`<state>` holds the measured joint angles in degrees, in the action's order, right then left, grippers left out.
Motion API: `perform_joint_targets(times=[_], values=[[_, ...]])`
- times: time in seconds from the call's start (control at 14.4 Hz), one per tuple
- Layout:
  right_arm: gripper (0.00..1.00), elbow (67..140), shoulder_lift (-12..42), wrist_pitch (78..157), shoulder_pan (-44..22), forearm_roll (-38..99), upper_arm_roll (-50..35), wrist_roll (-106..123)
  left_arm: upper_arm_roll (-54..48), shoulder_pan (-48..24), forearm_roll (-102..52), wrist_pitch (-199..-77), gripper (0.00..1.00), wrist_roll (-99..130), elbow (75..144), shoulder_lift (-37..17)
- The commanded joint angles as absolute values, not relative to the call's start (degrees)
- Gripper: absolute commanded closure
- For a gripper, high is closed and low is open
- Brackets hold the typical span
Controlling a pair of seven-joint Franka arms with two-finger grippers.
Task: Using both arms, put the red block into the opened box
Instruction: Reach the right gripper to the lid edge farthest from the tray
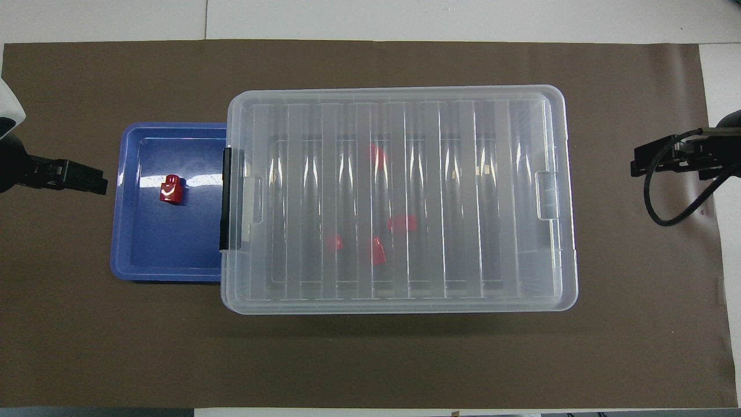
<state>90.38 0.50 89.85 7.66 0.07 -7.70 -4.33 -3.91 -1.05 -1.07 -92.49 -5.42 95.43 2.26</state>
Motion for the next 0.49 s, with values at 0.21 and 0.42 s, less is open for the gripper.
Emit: perform_joint_targets(times=[0.21, 0.42], values=[[0.00, 91.58, 0.00, 91.84, 7.47, 0.08, -8.00, -5.01, -3.78, -0.26, -1.93, -91.49, 0.00, -5.98, 94.83, 2.20], [0.00, 96.49, -1.84, 97.97, 5.37, 0.96, -8.35, -5.53, -3.78, -0.35, -1.93, -91.49, 0.00, -5.98, 94.83, 2.20]])
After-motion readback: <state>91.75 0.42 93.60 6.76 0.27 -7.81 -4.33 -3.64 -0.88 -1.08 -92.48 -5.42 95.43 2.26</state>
